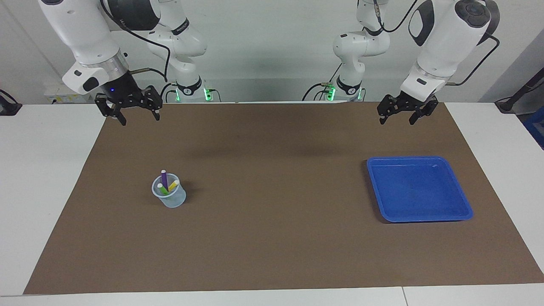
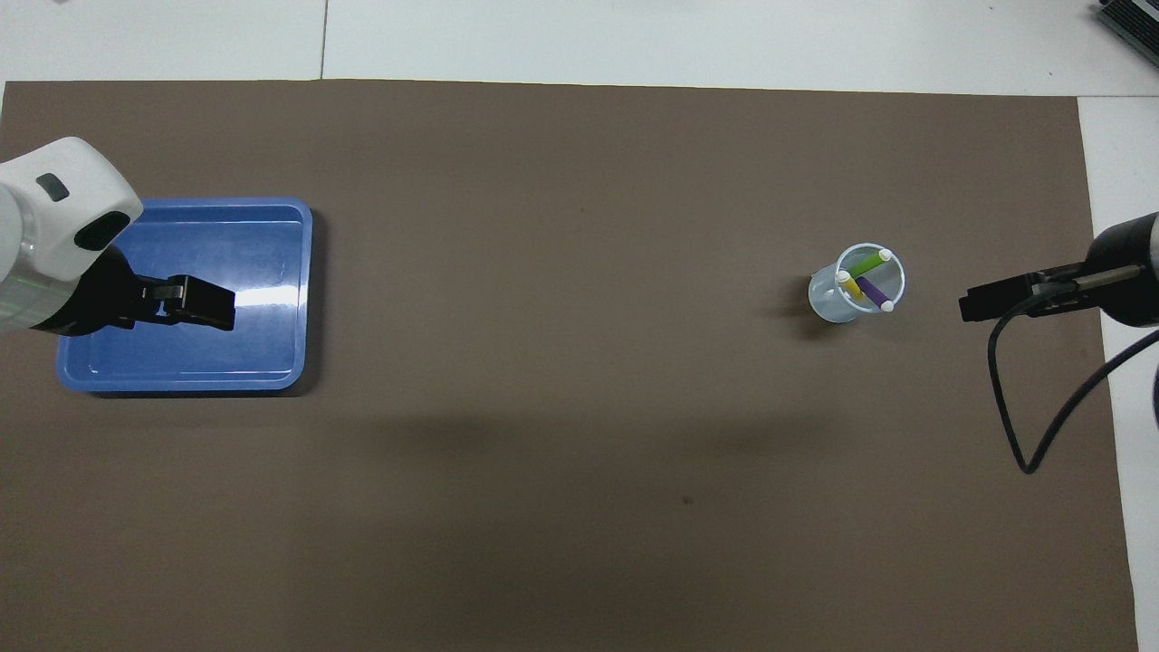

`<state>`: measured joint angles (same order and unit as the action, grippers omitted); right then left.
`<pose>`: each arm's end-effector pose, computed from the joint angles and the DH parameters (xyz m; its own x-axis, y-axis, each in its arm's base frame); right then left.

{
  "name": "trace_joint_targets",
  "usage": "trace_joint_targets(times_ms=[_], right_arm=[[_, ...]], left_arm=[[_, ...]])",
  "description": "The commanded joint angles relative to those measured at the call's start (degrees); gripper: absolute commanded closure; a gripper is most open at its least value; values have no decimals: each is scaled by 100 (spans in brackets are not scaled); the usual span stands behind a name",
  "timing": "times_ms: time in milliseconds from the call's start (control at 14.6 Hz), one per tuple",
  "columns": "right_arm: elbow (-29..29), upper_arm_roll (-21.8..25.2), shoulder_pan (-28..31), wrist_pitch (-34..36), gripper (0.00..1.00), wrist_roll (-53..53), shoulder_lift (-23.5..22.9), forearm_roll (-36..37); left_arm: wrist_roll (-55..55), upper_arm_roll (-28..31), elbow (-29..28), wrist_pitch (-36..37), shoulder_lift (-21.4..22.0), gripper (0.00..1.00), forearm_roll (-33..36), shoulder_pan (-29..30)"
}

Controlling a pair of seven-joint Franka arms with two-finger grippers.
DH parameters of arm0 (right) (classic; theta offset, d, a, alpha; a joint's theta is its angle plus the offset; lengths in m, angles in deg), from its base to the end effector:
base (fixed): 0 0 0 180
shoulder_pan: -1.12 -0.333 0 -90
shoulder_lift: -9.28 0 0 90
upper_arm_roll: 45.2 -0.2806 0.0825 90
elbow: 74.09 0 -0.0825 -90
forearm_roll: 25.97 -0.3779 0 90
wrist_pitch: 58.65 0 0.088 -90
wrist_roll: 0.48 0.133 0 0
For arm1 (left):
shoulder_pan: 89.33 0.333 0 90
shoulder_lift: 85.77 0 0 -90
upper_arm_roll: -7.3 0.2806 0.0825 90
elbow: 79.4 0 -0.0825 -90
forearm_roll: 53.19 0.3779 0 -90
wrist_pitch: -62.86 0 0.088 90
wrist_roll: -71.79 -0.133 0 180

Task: Transfer and insert pens with both arms

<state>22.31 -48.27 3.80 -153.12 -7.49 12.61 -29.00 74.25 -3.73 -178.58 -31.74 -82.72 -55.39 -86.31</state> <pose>0.5390 0.0109 0.5494 0.9918 0.1245 0.0301 0.1259 -0.9910 -0.0463 0.5305 -0.0813 0.5235 0.9952 -0.0931 -0.0289 -0.0923 -0.9954 0.0268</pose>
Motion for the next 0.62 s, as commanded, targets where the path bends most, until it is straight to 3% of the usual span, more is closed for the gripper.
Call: trace_joint_targets(times_ms=[0, 547], right_arm=[[18, -36, 31, 209, 0, 86, 150, 137], [63, -80, 13, 639, 0, 59, 317, 137]], left_arm=[[-123, 153, 4, 187, 109, 0, 79, -267], [-228, 162, 30, 82, 117, 0, 96, -241]])
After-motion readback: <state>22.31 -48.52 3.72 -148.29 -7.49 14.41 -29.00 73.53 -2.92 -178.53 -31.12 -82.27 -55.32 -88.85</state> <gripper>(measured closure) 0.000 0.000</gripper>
